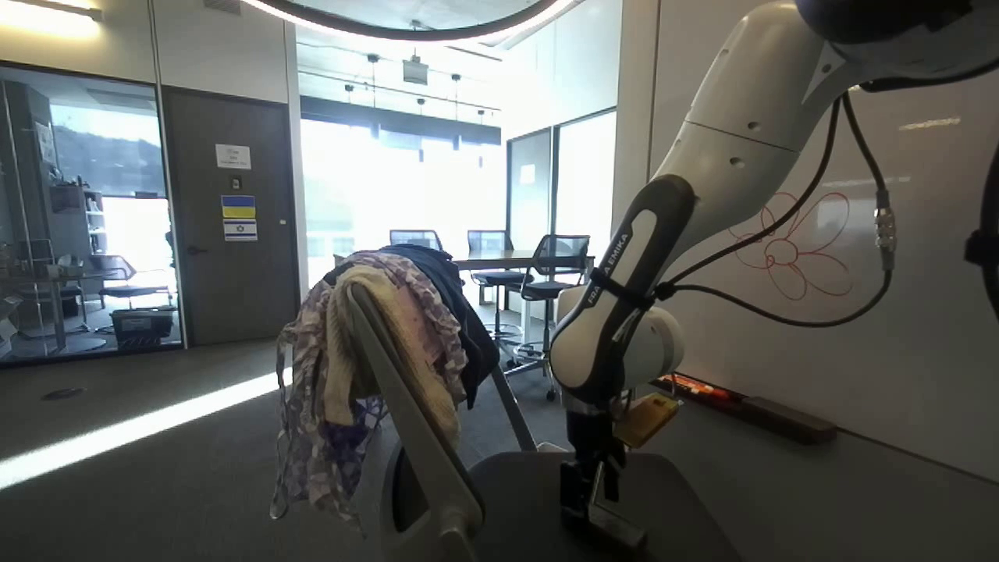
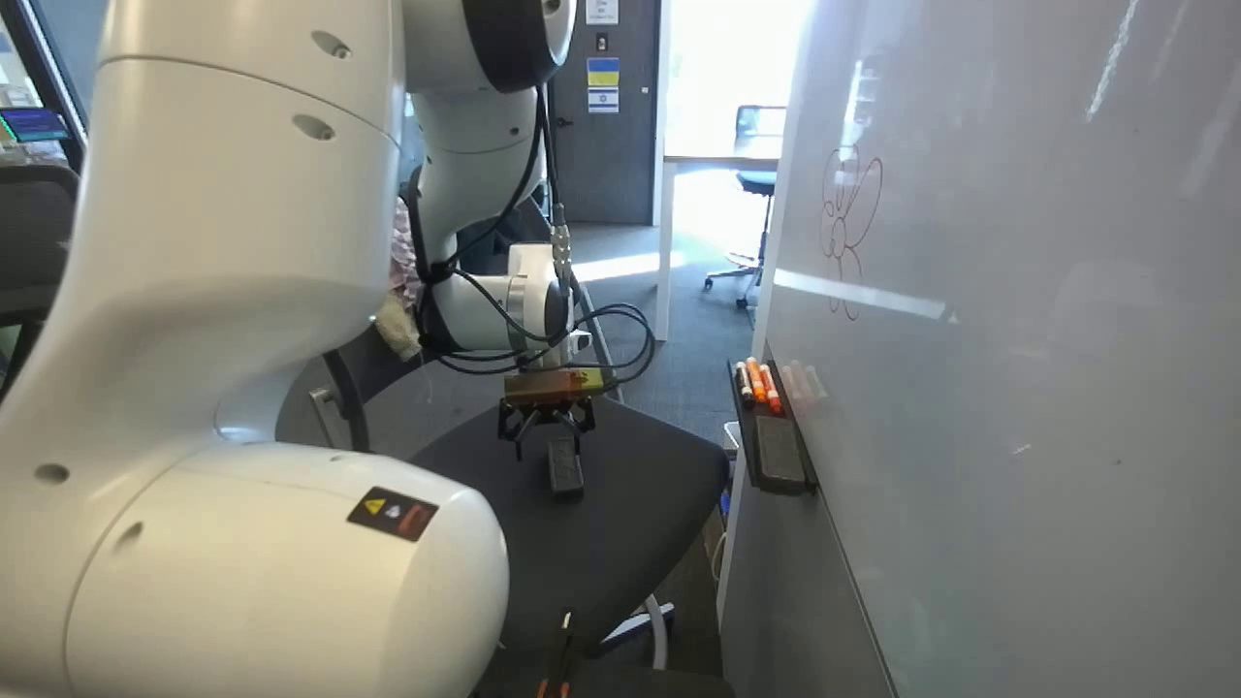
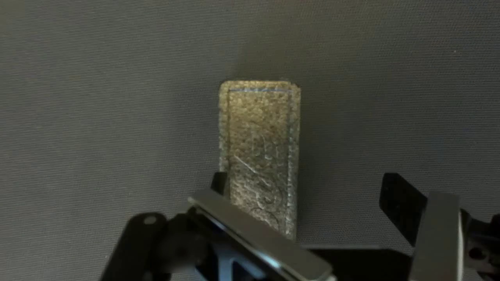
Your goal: Use the duster to erase the markings on the whiteboard
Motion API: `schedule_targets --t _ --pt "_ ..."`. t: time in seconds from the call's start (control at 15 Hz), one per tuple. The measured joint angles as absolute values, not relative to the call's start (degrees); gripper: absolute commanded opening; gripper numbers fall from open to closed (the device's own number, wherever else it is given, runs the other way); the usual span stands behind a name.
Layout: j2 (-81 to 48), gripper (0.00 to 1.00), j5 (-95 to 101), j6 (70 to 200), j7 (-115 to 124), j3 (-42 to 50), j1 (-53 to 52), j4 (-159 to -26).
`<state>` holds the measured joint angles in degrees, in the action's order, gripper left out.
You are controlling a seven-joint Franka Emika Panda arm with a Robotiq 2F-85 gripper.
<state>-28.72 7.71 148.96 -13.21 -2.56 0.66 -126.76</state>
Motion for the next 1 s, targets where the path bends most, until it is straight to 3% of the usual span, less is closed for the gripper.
schedule_targets --t 0.47,0.53,0.6,0.73,1.0 --pt "-33.28 1.0 7.72 150.4 -13.34 -2.29 1.17 -123.4" --pt "-33.67 0.94 7.77 150.87 -13.34 -2.1 1.17 -123.21" --pt "-34.0 0.73 7.84 151.38 -13.34 -1.86 1.17 -123.08" --pt "-34.37 0.69 7.86 152.33 -13.36 -1.65 1.31 -123.07" --pt "-34.47 0.38 7.86 152.48 -13.36 -1.62 1.54 -123.04"
